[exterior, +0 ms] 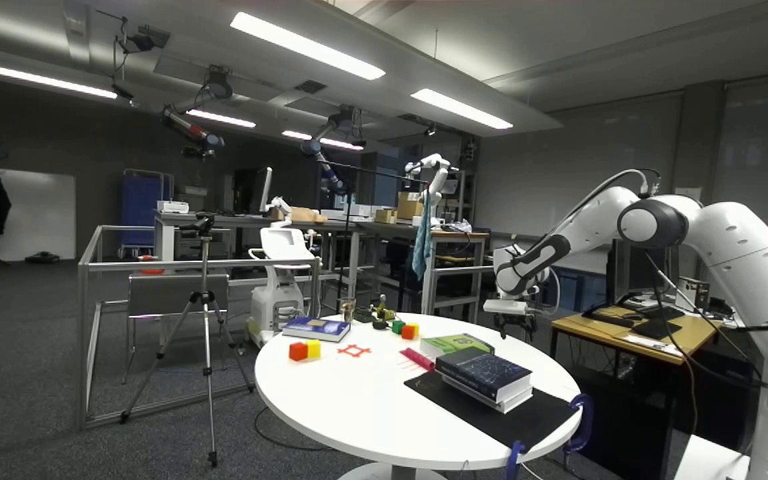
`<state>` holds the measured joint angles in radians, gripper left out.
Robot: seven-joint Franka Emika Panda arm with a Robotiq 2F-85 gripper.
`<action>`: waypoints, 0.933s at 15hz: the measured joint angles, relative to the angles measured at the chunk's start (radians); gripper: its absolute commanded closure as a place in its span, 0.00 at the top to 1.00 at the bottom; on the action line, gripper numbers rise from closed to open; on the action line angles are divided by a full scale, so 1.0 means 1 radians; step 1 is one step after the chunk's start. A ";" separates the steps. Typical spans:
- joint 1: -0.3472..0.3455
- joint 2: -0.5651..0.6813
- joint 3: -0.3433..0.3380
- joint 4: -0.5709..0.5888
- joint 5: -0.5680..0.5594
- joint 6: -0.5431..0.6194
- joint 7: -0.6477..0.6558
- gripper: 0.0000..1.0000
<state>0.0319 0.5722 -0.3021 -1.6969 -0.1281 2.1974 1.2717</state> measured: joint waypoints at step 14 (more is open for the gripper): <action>-0.056 -0.062 0.112 0.099 -0.072 -0.048 -0.626 1.00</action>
<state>-0.0238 0.5105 -0.1900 -1.5982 -0.2001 2.1493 0.6452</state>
